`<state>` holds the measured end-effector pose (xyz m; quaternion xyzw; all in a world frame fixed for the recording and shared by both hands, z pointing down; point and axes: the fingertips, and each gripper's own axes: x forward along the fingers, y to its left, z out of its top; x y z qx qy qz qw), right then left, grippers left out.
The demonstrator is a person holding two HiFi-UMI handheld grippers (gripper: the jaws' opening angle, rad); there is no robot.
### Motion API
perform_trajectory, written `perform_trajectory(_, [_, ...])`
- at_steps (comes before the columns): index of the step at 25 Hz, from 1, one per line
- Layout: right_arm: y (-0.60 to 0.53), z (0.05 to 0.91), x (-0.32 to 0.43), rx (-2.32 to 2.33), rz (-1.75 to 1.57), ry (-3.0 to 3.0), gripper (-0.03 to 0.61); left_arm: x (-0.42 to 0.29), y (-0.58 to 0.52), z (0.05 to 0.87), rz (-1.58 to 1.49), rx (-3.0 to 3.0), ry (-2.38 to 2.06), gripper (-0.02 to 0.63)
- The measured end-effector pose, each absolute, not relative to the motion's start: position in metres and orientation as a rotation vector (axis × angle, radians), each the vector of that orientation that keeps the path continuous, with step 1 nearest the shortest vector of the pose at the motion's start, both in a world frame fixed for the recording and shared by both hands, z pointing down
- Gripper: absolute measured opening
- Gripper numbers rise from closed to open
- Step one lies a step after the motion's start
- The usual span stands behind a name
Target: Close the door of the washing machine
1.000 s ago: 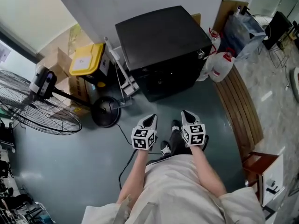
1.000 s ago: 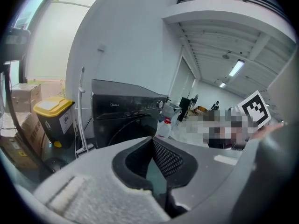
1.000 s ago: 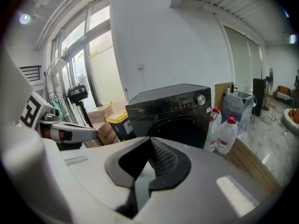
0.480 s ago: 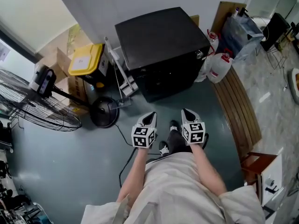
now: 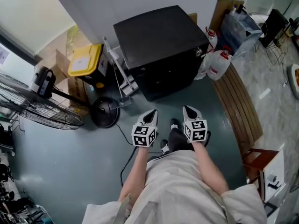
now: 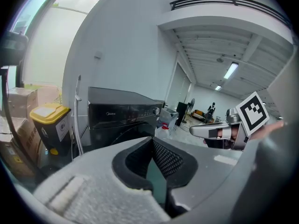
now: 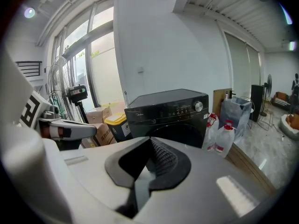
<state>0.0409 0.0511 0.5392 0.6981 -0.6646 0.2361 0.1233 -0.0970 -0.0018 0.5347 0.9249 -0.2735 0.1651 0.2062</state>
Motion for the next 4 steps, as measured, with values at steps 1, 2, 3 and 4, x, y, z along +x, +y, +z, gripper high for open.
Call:
perform_trajectory(1, [0.0520, 0.5391, 0.0400, 2.032, 0.684, -1.941, 0.003, -0.0968, -0.0011, 0.5356, 0.457, 2.575, -0.760, 0.000])
perform_trajectory(2, [0.0529, 0.5394, 0.0391, 2.028, 0.680, -1.944, 0.003, -0.0966, -0.0004, 0.5363, 0.455, 2.574, -0.759, 0.000])
perform_trajectory(3, [0.0537, 0.5397, 0.0384, 2.024, 0.676, -1.947, 0.003, -0.0963, 0.0003, 0.5369, 0.452, 2.574, -0.757, 0.000])
perform_trajectory(4, [0.0544, 0.5398, 0.0378, 2.020, 0.672, -1.950, 0.003, -0.0959, 0.0010, 0.5373, 0.450, 2.575, -0.755, 0.000])
